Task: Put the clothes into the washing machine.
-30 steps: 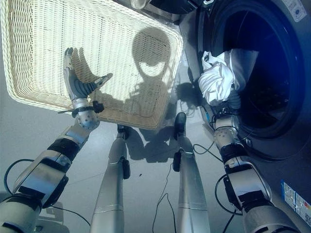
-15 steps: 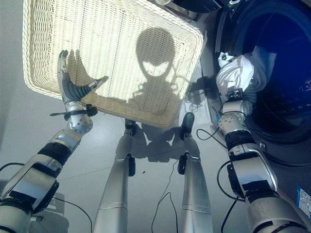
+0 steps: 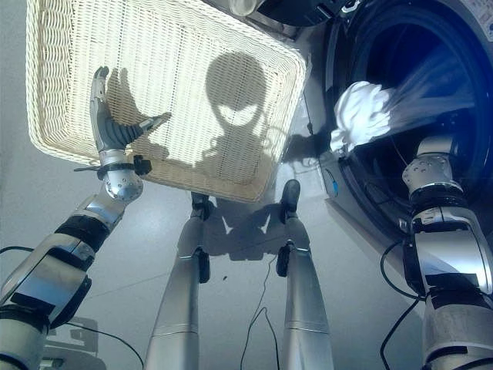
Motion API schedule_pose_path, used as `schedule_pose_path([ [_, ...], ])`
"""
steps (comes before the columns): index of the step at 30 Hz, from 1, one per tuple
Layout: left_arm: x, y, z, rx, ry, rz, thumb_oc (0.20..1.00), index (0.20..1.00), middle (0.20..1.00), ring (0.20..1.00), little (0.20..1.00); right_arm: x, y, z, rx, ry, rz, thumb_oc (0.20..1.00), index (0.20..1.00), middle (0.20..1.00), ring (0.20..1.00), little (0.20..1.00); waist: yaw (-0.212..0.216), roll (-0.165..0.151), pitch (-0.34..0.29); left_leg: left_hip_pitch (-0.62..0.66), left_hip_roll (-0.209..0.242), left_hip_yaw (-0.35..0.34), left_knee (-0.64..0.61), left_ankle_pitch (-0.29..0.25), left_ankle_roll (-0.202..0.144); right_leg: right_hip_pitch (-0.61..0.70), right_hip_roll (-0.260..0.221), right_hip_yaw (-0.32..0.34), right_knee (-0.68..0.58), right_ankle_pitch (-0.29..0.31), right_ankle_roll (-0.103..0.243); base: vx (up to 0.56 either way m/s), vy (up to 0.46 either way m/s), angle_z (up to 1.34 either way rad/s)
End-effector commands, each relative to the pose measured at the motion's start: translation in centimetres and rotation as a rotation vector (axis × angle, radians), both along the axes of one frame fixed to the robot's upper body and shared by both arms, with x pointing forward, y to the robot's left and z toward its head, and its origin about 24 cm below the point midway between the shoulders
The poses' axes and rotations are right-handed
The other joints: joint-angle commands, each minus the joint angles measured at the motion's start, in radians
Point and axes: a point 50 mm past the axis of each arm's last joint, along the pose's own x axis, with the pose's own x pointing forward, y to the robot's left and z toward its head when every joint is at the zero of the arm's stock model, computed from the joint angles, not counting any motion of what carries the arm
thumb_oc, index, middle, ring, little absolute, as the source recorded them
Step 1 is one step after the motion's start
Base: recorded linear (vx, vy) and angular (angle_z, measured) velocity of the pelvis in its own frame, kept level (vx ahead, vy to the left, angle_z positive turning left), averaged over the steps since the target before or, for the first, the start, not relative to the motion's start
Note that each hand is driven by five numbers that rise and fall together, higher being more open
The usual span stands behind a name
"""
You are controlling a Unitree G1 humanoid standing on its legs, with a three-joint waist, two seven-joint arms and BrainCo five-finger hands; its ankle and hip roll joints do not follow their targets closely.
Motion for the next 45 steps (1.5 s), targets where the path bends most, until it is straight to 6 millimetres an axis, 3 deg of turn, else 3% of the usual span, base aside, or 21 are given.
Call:
schedule_pose_path([
  [1, -0.1, -0.3, 1.0, -0.057, -0.064, -0.019, 1.0, 1.0, 1.0, 1.0, 1.0, -3.2, -3.4, 0.9, -0.022, -0.068, -0.182, 1.0, 1.0, 1.0, 1.0, 1.0, 0.004, 0.029, -0.019, -0.003, -0.028, -0.035, 0.09, -0.116, 0.01, 0.028, 0.031, -0.051, -0.055, 0.065, 0.052, 0.0, 0.0, 0.0],
  [3, -0.2, -0.1, 1.0, -0.059, -0.066, -0.017, 1.0, 1.0, 1.0, 1.0, 1.0, -3.3, -3.4, 1.1, -0.009, -0.097, -0.181, 0.2, 0.2, 0.2, 0.2, 0.2, 0.0, 0.027, -0.019, -0.002, -0.026, -0.034, 0.092, -0.118, 0.009, 0.03, 0.035, -0.047, -0.054, 0.064, 0.052, 0.0, 0.0, 0.0],
  [11, -0.3, 0.6, 0.9, -0.055, -0.067, -0.005, 1.0, 1.0, 1.0, 1.0, 1.0, -5.3, -5.3, 0.6, 0.097, -0.098, -0.328, 0.2, 0.2, 0.2, 0.2, 0.2, -0.006, 0.018, -0.019, 0.006, -0.02, -0.031, 0.089, -0.121, 0.007, 0.042, 0.04, -0.045, -0.058, 0.061, 0.053, 0.0, 0.0, 0.0],
  [12, -0.4, 0.7, 0.9, -0.054, -0.068, -0.002, 1.0, 1.0, 1.0, 1.0, 1.0, -5.5, -5.4, 0.7, 0.114, -0.07, -0.351, 1.0, 1.0, 1.0, 1.0, 1.0, -0.007, 0.016, -0.019, 0.004, -0.022, -0.034, 0.09, -0.122, 0.008, 0.04, 0.041, -0.043, -0.059, 0.063, 0.053, 0.0, 0.0, 0.0],
  [16, -0.4, 0.9, 1.0, -0.055, -0.064, 0.001, 1.0, 1.0, 1.0, 1.0, 1.0, -5.1, -5.5, 0.2, 0.098, 0.083, -0.343, 1.0, 1.0, 1.0, 1.0, 1.0, -0.008, 0.012, -0.019, 0.004, -0.017, -0.036, 0.097, -0.126, 0.009, 0.041, 0.044, -0.042, -0.052, 0.06, 0.052, 0.0, 0.0, 0.0],
  [23, -0.2, 0.7, 2.4, -0.026, -0.067, -0.011, 1.0, 1.0, 1.0, 1.0, 1.0, -2.6, -5.1, -1.5, -0.266, 0.78, -0.171, 1.0, 1.0, 1.0, 1.0, 1.0, 0.004, 0.004, -0.019, 0.003, -0.023, -0.045, 0.098, -0.122, 0.017, 0.045, 0.044, -0.05, -0.06, 0.07, 0.05, 0.0, -0.026, 0.0],
  [28, -0.2, 0.4, 2.9, -0.017, -0.068, -0.017, 1.0, 1.0, 1.0, 1.0, 1.0, -2.6, -5.0, -1.0, -0.46, 1.049, -0.287, 1.0, 1.0, 1.0, 1.0, 1.0, 0.014, 0.006, -0.019, -0.005, -0.024, -0.048, 0.103, -0.123, 0.02, 0.04, 0.041, -0.06, -0.055, 0.067, 0.05, 0.0, -0.014, 0.0],
  [36, -0.2, 0.1, 3.5, -0.025, -0.083, -0.022, 1.0, 1.0, 1.0, 1.0, 1.0, -0.6, -1.8, 1.3, -0.718, 1.011, -0.338, 1.0, 1.0, 1.0, 1.0, 1.0, 0.015, 0.015, -0.019, -0.011, -0.024, -0.044, 0.089, -0.121, 0.024, 0.03, 0.04, -0.061, -0.054, 0.062, 0.052, 0.0, 0.0, 0.0],
  [38, -0.2, 0.0, 3.5, -0.032, -0.087, -0.024, 1.0, 1.0, 1.0, 1.0, 1.0, 0.2, -0.1, 1.8, -0.803, 0.959, -0.339, 1.0, 1.0, 1.0, 1.0, 1.0, 0.011, 0.018, -0.019, -0.014, -0.023, -0.04, 0.089, -0.122, 0.022, 0.024, 0.039, -0.059, -0.05, 0.056, 0.052, 0.0, 0.016, 0.0],
  [45, -0.2, -0.7, 2.9, -0.051, -0.105, -0.02, 1.0, 1.0, 1.0, 1.0, 1.0, 2.0, 4.7, 0.6, -0.982, 0.822, -0.271, 1.0, 1.0, 1.0, 1.0, 1.0, -0.003, 0.025, -0.019, -0.018, -0.019, -0.025, 0.087, -0.132, 0.016, 0.005, 0.035, -0.047, -0.035, 0.039, 0.054, 0.0, 0.017, 0.0],
])
